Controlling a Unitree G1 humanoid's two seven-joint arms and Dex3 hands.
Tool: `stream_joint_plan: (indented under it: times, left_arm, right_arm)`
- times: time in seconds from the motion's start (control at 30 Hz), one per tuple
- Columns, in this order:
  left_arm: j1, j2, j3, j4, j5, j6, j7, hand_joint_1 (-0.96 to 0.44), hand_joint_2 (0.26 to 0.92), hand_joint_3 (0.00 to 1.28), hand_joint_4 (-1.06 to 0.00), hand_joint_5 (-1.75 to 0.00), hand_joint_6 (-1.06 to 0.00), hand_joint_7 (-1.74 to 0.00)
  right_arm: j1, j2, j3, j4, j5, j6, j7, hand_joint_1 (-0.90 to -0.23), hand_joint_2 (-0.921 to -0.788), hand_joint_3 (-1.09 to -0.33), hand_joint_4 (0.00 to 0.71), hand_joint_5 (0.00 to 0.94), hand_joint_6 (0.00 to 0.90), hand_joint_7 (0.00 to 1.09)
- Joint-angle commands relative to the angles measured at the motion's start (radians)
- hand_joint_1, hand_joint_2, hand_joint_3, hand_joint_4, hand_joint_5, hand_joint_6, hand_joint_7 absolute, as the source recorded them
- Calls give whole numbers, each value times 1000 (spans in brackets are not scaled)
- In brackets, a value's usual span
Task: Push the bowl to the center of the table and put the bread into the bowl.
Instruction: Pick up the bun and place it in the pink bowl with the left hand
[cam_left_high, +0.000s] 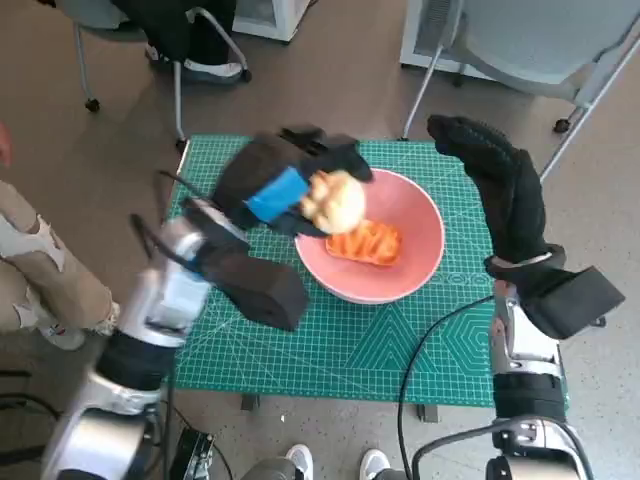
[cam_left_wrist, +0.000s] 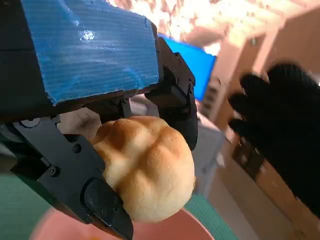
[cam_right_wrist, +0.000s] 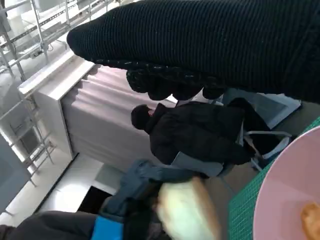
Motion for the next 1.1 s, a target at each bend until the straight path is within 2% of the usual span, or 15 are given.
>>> stream_joint_plan:
  times: [0.03,0.63,0.73,0.8,0.83,0.87,0.9,0.93,0.97,1.0,1.1]
  left_arm:
    - [-45,-22,-14,41,14,-4,0,1,919,12,-726,-1141,-716,-1062]
    - [-103,-65,-56,184,64,7,8,1,915,8,-790,-1074,-684,-1089]
    - [-107,-72,-49,206,48,6,-1,1,918,20,-762,-1095,-668,-1115]
    - [-107,-77,-42,218,27,7,-18,1,920,125,-591,-1244,-593,-1216]
    - [-106,-79,-39,223,18,7,-27,-2,885,139,-471,-967,-483,-994]
    - [-104,-81,-36,227,2,7,-43,-4,877,134,-449,-827,-468,-868]
    - [-103,-82,-33,230,-9,7,-54,-10,864,109,-391,-565,-434,-631]
    - [-101,-82,-30,233,-28,10,-82,-18,851,84,-320,-368,-394,-450]
    - [-102,-80,-27,237,-50,18,-119,-35,825,56,-204,-235,-314,-297]
    - [-102,-79,-26,239,-65,23,-145,-51,804,36,-130,-150,-258,-196]
    - [-113,-70,-26,249,-93,35,-211,-90,777,15,-53,-61,-193,-86]
  right_arm:
    - [28,-8,-5,0,-5,10,-3,-705,-921,-858,133,0,-1,408]
    - [52,-11,-12,-26,-17,21,-36,-706,-921,-856,148,7,6,429]
    - [54,-11,-11,-32,-21,21,-43,-701,-921,-856,149,6,4,435]
    - [56,-10,-10,-37,-25,21,-49,-699,-921,-856,149,6,2,437]
    - [57,-10,-10,-39,-26,21,-51,-698,-921,-856,149,6,1,438]
    - [58,-10,-10,-41,-28,22,-53,-697,-921,-856,150,6,1,438]
    - [58,-10,-11,-42,-29,22,-55,-697,-921,-856,150,6,0,439]
    - [58,-10,-11,-42,-30,21,-56,-696,-921,-856,150,6,0,439]
    - [58,-10,-11,-41,-32,19,-58,-696,-921,-856,150,6,-1,439]
    - [58,-10,-12,-40,-33,18,-59,-696,-921,-856,150,6,-1,439]
    - [56,-10,-11,-34,-39,11,-63,-694,-921,-856,151,6,-1,439]
